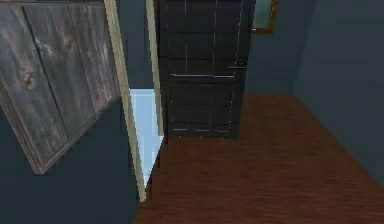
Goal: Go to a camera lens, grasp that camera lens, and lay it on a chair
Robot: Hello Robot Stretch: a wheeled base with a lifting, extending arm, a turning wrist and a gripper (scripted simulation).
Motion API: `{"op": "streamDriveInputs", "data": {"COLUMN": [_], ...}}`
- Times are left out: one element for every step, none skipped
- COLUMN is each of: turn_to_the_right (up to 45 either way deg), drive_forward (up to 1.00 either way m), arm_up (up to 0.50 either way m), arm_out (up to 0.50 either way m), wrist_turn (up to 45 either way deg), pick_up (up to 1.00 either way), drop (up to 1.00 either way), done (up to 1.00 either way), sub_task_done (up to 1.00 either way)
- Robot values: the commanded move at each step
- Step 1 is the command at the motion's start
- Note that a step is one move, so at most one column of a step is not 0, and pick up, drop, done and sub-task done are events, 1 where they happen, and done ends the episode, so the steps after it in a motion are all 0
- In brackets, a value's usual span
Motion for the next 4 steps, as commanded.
{"op": "streamDriveInputs", "data": {"turn_to_the_right": [3.0,0.0,12.0,3.0], "drive_forward": [0.0,1.0,0.0,0.0], "arm_up": [0.0,0.0,0.0,0.0], "arm_out": [0.0,0.0,0.0,0.0], "wrist_turn": [0.0,0.0,0.0,0.0], "pick_up": [0.0,0.0,0.0,0.0], "drop": [0.0,0.0,0.0,0.0], "done": [0.0,0.0,0.0,0.0], "sub_task_done": [0.0,0.0,0.0,0.0]}}
